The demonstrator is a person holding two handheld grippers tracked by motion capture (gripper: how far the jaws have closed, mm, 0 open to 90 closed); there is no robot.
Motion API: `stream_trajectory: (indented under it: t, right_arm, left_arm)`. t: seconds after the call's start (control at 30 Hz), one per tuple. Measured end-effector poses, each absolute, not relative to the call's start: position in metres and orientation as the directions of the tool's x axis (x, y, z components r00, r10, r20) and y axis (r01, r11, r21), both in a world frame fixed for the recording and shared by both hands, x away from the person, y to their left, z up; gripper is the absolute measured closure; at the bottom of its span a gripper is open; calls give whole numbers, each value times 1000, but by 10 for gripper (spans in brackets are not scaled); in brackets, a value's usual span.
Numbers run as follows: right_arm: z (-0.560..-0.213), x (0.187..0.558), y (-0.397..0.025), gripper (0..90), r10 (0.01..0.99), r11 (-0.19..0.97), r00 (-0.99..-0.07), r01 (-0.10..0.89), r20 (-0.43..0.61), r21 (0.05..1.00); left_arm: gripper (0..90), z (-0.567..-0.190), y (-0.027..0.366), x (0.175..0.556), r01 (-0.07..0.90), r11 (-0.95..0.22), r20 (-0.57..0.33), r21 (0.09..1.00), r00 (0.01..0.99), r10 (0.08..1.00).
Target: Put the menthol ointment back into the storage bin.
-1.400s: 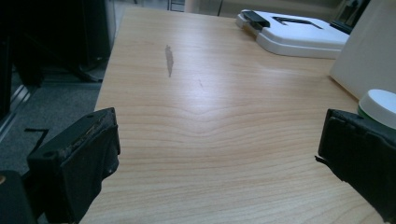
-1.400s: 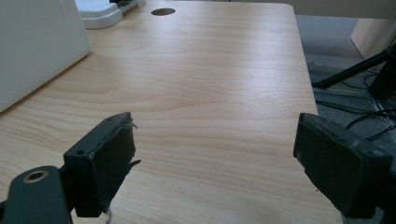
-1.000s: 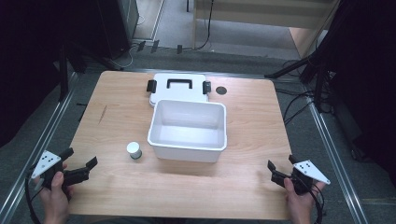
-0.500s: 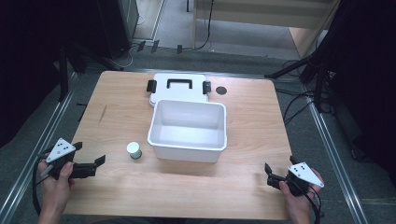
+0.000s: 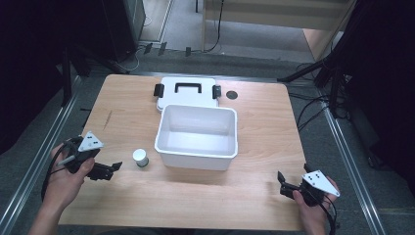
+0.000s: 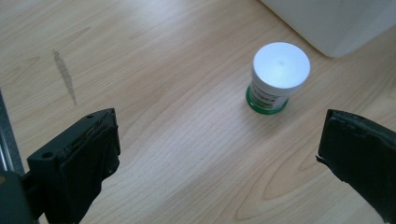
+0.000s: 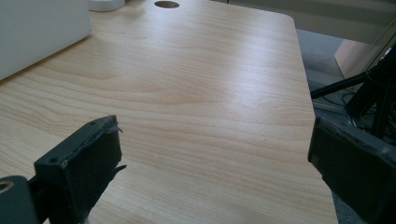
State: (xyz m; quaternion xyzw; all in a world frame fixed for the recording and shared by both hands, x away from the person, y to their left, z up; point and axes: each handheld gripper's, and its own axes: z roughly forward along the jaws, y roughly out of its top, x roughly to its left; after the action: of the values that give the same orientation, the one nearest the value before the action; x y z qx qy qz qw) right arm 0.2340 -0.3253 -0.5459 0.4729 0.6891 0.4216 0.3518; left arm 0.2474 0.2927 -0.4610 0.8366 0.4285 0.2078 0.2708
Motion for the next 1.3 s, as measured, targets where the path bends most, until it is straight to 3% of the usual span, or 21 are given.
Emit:
stream_trajectory:
  t: [0.3, 0.4, 0.63, 0.67, 0.87, 1.17, 1.3]
  right_arm:
    - [-546, 234, -325, 29, 948, 197, -305, 357, -85, 913]
    - [-546, 234, -326, 29, 948, 197, -306, 356, -85, 914]
    - [-546, 234, -326, 29, 948, 195, -308, 357, -82, 913]
    - [-546, 234, -326, 29, 947, 198, -309, 357, -85, 913]
    - [-546, 234, -325, 29, 948, 199, -308, 358, -86, 912]
    - [-546, 235, -325, 29, 949, 199, -305, 361, -87, 911]
    - [-546, 235, -325, 29, 948, 202, -305, 360, -89, 911]
  left_arm:
    - [0, -456, 271, 267, 627, -586, 99, 513, 635, 766]
    - [0, -455, 264, 276, 629, -633, 26, 451, 700, 714]
    - [9, -461, 244, 285, 618, -723, 92, 310, 737, 669]
    - [51, -462, 241, 286, 615, -730, 101, 297, 740, 665]
    - [97, -468, 228, 295, 606, -754, 111, 251, 756, 645]
    - [235, -473, 211, 314, 588, -785, 103, 196, 784, 613]
    - [341, -477, 205, 319, 593, -784, 91, 185, 784, 614]
